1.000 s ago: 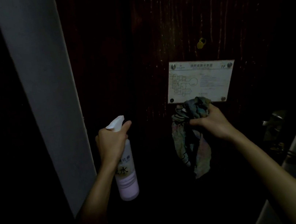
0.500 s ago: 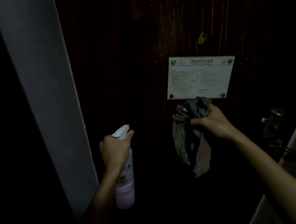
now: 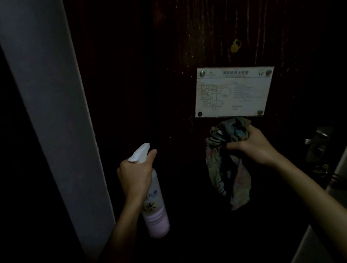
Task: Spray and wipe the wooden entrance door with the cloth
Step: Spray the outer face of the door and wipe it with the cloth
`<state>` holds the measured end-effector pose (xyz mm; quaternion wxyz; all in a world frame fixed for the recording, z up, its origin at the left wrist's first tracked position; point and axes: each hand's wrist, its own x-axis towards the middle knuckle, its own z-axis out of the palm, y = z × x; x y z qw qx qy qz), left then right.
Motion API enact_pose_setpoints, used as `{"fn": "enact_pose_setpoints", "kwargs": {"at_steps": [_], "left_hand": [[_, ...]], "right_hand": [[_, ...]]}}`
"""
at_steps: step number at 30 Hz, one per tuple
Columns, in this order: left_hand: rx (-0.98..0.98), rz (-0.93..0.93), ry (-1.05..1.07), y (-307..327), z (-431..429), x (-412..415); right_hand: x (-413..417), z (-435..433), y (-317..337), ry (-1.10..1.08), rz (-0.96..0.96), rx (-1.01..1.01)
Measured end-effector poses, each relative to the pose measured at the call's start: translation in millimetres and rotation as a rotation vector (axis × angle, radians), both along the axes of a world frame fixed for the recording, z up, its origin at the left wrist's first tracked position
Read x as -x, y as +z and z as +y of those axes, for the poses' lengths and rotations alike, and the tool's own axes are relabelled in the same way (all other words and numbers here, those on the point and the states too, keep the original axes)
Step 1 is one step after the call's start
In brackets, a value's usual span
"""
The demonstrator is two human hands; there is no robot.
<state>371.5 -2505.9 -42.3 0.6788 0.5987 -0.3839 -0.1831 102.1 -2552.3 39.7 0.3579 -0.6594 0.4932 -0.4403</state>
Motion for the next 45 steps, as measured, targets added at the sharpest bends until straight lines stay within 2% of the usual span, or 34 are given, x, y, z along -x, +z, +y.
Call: {"fn": "enact_pose_setpoints", "kwargs": {"at_steps": [2,10,14,27,33,37,45], "left_hand": [[0.021,0.056,-0.049,-1,0,2],[-0.001,-0.022,-0.094,-2,-6,9],[0.014,0.109,-0.125,0,-6,12],[-0.050,-0.011,-0.142,6,-1,14],[-0.160,-0.151,-0.050,9,-2,13],[-0.101,-0.081,-0.110,11,3,15],[-0.093,-0.023,-0.026,14,7,20]], "right_hand": [[3,0,-2,-0.006,0.003,-0.001],[10,5,-1,0.005,-0.020,-0.006],[11,4,-2,0.009,-0.040,-0.022],[13,0,-6,0.013,-0.052,-0.016],[15,-1,-7,0.004,-0.050,-0.005],[17,0,-7,0.005,-0.056,0.000],[22,-1,-10,-0.010,-0.059,-0.018]]}}
